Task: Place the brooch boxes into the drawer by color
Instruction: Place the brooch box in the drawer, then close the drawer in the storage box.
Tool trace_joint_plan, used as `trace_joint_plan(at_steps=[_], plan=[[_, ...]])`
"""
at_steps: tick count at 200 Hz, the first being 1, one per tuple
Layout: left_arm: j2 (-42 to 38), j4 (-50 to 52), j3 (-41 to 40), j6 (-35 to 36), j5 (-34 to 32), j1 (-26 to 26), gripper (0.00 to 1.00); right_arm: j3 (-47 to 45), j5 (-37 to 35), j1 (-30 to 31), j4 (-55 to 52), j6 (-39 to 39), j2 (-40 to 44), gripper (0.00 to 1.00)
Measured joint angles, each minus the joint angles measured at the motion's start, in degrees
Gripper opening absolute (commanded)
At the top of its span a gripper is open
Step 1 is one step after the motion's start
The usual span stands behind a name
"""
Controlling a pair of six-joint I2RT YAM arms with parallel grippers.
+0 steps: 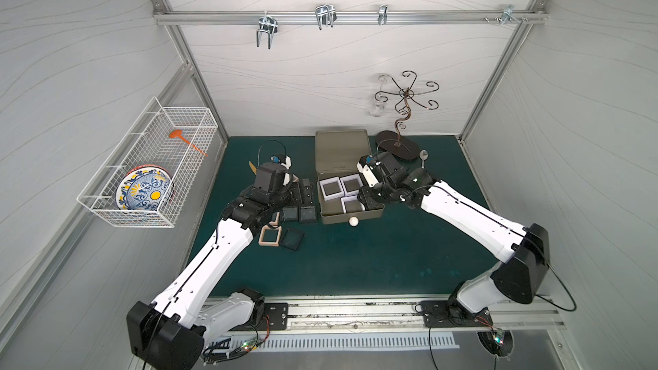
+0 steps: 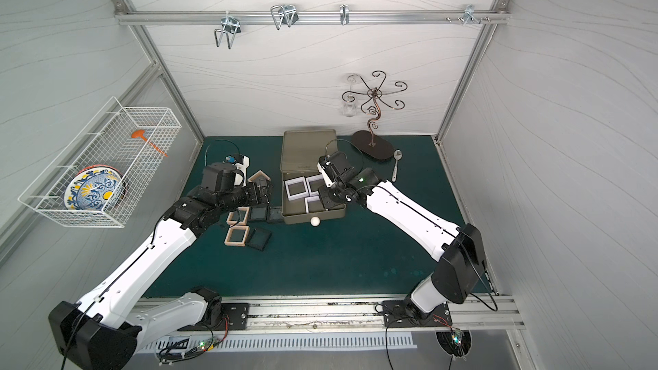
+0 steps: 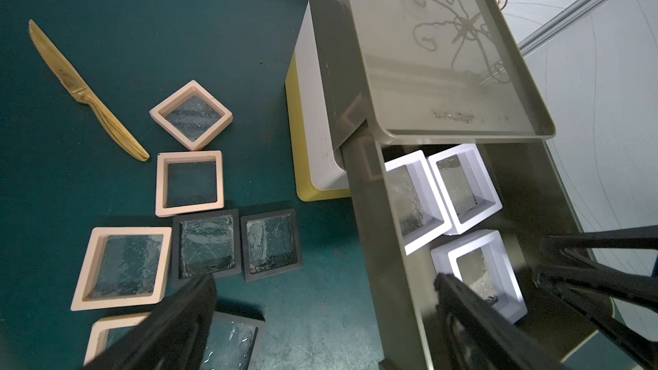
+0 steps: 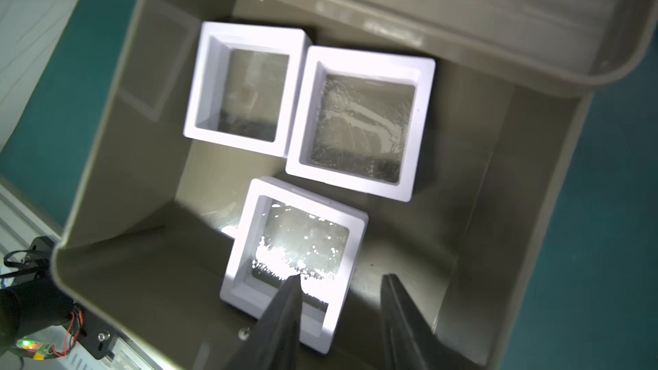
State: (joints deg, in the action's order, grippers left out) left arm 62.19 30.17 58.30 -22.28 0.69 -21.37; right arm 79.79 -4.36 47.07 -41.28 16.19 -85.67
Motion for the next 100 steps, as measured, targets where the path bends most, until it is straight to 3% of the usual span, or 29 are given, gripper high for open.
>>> trace_joint_plan(at_steps=[17, 28, 36, 48, 69, 100], plan=[[0.0, 0.0, 0.0, 0.0, 0.1, 0.0, 1.0, -4.3, -0.2, 0.5, 3.4, -0.2, 5.7, 0.46], [0.0, 0.0, 0.1, 0.1, 0.1, 0.0, 1.0, -8.0, 0.3, 0.6, 5.8, -0.3, 11.1, 0.42], [0.0, 0.0, 0.1, 0.2, 0.1, 0.0, 1.0, -10.5, 0.8, 0.7, 7.6, -0.6, 14.8, 0.29], [0.0, 0.0, 0.1, 0.3, 0.1, 0.0, 1.0, -14.0, 2.2, 0.7, 10.0, -0.5, 19.7, 0.0], [0.0, 0.0, 0.1, 0.7, -0.1, 0.0, 1.0, -19.4, 5.9, 0.8, 13.9, 1.7, 24.4, 0.0], [-0.1, 0.0, 0.1, 1.1, -0.6, 0.0, 1.0, -28.3, 9.4, 4.0, 18.6, 5.9, 24.8, 0.0]])
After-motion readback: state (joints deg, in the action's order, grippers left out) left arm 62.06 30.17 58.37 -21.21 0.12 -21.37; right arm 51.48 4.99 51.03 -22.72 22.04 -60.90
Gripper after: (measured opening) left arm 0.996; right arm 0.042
